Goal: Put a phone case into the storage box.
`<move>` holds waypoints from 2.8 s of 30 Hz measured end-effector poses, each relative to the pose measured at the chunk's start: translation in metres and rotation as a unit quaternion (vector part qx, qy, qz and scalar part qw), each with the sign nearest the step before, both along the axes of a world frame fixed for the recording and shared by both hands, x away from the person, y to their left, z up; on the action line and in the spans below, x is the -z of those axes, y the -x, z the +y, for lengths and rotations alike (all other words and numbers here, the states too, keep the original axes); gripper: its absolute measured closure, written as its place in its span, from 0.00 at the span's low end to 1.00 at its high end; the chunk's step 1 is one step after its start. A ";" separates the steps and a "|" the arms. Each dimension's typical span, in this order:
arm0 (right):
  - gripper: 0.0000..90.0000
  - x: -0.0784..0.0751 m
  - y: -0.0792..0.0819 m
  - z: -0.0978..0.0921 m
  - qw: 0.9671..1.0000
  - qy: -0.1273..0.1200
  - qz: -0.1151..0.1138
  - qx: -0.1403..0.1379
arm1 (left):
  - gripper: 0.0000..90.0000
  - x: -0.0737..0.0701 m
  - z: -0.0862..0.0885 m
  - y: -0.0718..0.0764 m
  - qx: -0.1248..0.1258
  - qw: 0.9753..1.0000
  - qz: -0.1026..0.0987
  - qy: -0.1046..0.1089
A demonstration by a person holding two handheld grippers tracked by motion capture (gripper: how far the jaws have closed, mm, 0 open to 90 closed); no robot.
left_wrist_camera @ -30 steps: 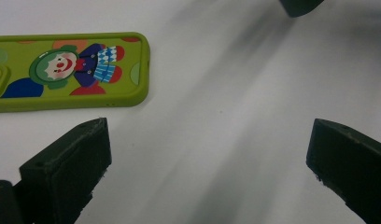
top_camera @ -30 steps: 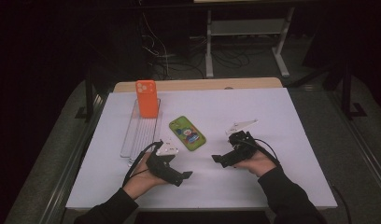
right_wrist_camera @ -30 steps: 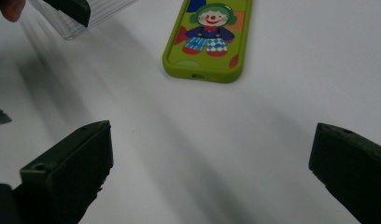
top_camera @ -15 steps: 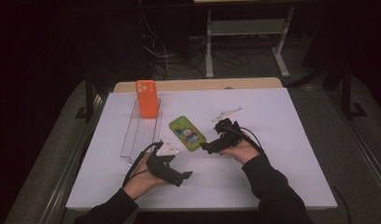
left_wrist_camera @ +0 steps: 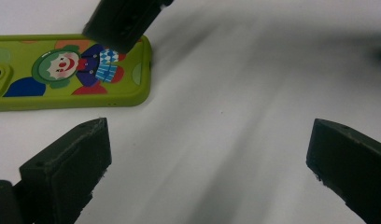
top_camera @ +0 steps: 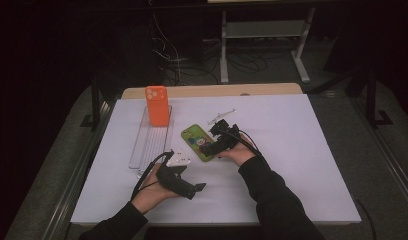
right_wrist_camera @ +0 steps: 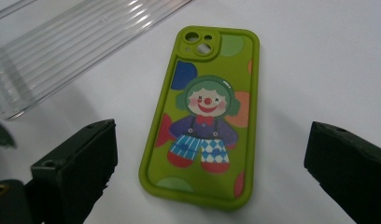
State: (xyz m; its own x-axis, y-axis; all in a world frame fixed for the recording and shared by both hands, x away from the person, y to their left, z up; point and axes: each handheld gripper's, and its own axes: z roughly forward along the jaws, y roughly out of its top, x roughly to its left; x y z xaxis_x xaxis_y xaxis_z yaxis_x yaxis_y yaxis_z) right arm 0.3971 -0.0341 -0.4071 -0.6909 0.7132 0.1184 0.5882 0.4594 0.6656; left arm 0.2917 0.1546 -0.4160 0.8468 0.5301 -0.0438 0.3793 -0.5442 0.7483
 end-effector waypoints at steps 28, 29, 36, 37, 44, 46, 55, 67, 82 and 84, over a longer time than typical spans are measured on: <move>0.05 0.039 -0.021 0.033 0.997 0.075 0.022 0.012 | 0.00 -0.001 0.001 0.000 -0.001 1.000 0.006 0.001; 0.06 0.039 -0.020 0.034 0.997 0.079 0.021 0.014 | 0.00 -0.001 0.001 0.000 -0.001 1.000 0.006 0.001; 0.10 0.038 -0.018 0.035 0.996 0.084 0.015 0.014 | 0.00 -0.001 0.001 0.000 -0.001 1.000 0.006 -0.001; 0.10 0.038 -0.017 0.035 0.996 0.083 0.015 0.016 | 0.00 -0.001 0.001 0.000 -0.001 1.000 0.006 -0.001; 0.17 0.037 -0.014 0.036 0.996 0.085 0.015 0.019 | 0.00 -0.001 0.001 -0.001 0.000 1.000 0.004 -0.001; 0.17 0.037 -0.014 0.036 0.996 0.085 0.013 0.022 | 0.00 -0.001 0.001 0.000 -0.001 1.000 0.004 -0.001; 0.17 0.036 -0.015 0.035 0.996 0.081 0.017 0.023 | 0.00 -0.001 0.001 -0.001 -0.001 1.000 0.004 0.000; 0.17 0.018 -0.011 0.011 0.998 0.069 0.000 0.008 | 0.00 -0.001 0.000 0.000 -0.006 1.000 0.009 0.009; 0.17 -0.003 0.006 -0.053 0.998 0.057 -0.007 -0.004 | 0.00 -0.002 0.001 -0.001 -0.001 1.000 0.008 0.014; 0.17 -0.005 0.010 -0.061 0.998 0.059 -0.007 -0.010 | 0.00 -0.003 0.000 -0.001 0.003 1.000 0.007 0.017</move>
State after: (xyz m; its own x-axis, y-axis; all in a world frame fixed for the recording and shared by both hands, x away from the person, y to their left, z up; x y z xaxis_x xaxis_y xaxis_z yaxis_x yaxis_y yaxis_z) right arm 0.3872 -0.0953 -0.4025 -0.7057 0.7081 0.0244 0.5697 0.5467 0.6136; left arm 0.2925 0.1548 -0.4133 0.8492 0.5229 -0.0740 0.3871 -0.5208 0.7609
